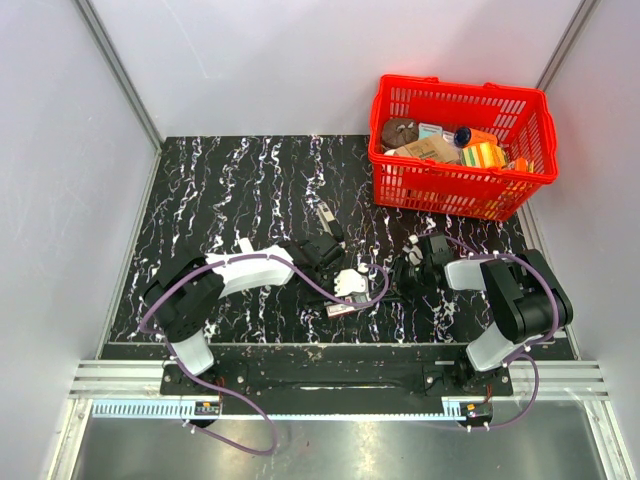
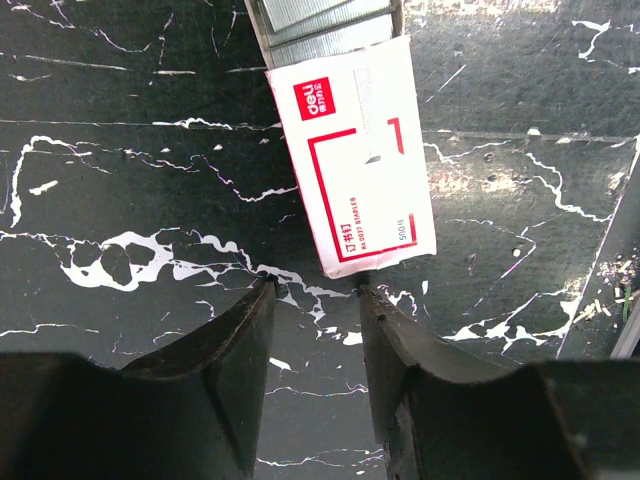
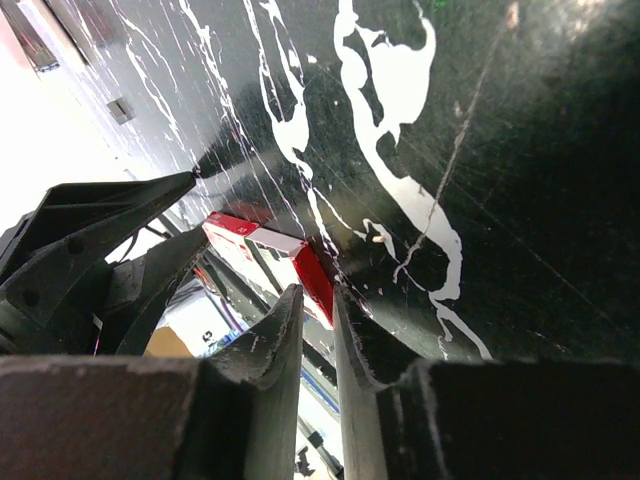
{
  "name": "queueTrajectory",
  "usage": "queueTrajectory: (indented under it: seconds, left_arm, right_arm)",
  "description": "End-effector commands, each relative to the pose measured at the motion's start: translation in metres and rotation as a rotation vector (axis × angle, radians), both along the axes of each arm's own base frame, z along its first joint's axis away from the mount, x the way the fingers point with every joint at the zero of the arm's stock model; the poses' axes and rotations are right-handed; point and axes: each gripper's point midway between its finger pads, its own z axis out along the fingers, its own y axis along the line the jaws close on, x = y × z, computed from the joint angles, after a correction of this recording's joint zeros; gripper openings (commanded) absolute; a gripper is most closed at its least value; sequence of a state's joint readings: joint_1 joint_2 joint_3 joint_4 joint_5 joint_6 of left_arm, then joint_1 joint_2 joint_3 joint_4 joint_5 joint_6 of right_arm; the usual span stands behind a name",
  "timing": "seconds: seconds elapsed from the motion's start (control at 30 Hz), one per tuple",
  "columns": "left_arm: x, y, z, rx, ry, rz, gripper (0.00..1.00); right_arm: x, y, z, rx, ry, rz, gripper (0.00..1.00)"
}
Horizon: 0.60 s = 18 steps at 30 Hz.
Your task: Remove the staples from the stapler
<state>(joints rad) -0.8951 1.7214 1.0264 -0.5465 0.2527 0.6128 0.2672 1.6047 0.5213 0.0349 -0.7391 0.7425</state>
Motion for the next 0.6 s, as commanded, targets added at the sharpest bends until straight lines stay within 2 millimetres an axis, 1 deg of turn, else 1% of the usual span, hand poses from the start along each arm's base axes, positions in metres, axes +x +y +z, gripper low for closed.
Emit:
queueTrajectory:
  seconds: [0.0, 0.1, 0.3, 0.57]
  left_arm:
    - [0.0083, -0.0106, 0.0070, -0.024, -0.033, 0.001, 0.44]
    - [0.0091, -0.0129, 0.0082, -0.027, -0.037, 0.000, 0.44]
    - [0.0105, -0.0141, 0.0084, -0.027, -0.040, -0.002, 0.44]
    - [0.0118, -0.0146, 0.0081, -0.024, -0.043, 0.001, 0.43]
  right_arm:
    - [0.0022, 0.0025, 0.0086, 0.038, -0.030, 0.008, 0.24]
    - [0.0025, 0.0030, 0.0073, 0.040, -0.023, 0.009, 0.23]
    - [0.0045, 0.0038, 0.0079, 0.043, -0.028, 0.012, 0.14]
    - [0.0063, 0.0043, 0.0068, 0.042, -0.027, 0.016, 0.09]
